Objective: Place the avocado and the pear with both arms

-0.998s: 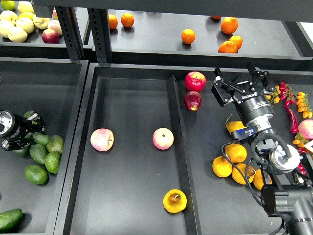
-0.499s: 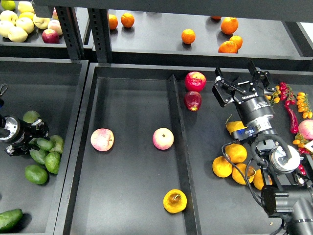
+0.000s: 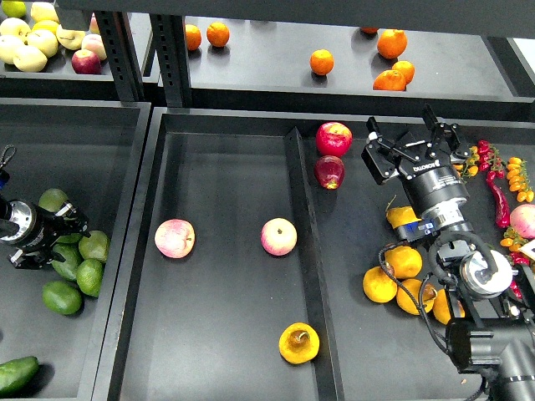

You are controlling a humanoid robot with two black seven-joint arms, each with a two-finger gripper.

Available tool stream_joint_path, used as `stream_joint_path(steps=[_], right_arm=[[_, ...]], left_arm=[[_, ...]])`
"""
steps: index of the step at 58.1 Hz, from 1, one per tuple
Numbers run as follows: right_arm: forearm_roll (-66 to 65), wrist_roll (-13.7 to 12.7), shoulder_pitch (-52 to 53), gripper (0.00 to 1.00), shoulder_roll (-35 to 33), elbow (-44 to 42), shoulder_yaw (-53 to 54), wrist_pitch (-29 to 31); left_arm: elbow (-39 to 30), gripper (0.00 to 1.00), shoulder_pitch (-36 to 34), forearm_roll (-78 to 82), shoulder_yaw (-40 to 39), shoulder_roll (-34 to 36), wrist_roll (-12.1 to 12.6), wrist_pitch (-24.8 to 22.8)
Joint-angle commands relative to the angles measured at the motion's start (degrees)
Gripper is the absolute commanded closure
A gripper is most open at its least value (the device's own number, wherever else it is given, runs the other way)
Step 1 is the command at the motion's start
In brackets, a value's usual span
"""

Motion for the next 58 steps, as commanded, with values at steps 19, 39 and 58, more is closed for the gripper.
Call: stream_joint_path(steps=[19, 39, 58], right_arm=[[-0.08, -0.17, -0.26, 0.01, 0.0, -0.26, -0.19, 0.0], [-0.08, -0.35, -2.28, 0.01, 0.0, -0.87, -2.04, 0.09], [0.01, -0.52, -4.74, 0.01, 0.0, -1.4, -2.13, 0.18]], left_arm=[[-0.74, 0.03, 0.94, -5.02, -16.34, 0.76, 0.0, -0.01], [-0.65, 0.02, 2.61, -21.01, -29.88, 0.15, 0.0, -0.01], [-7.5, 0.02, 11.48, -37.89, -41.92, -0.38, 0.0, -0.01]])
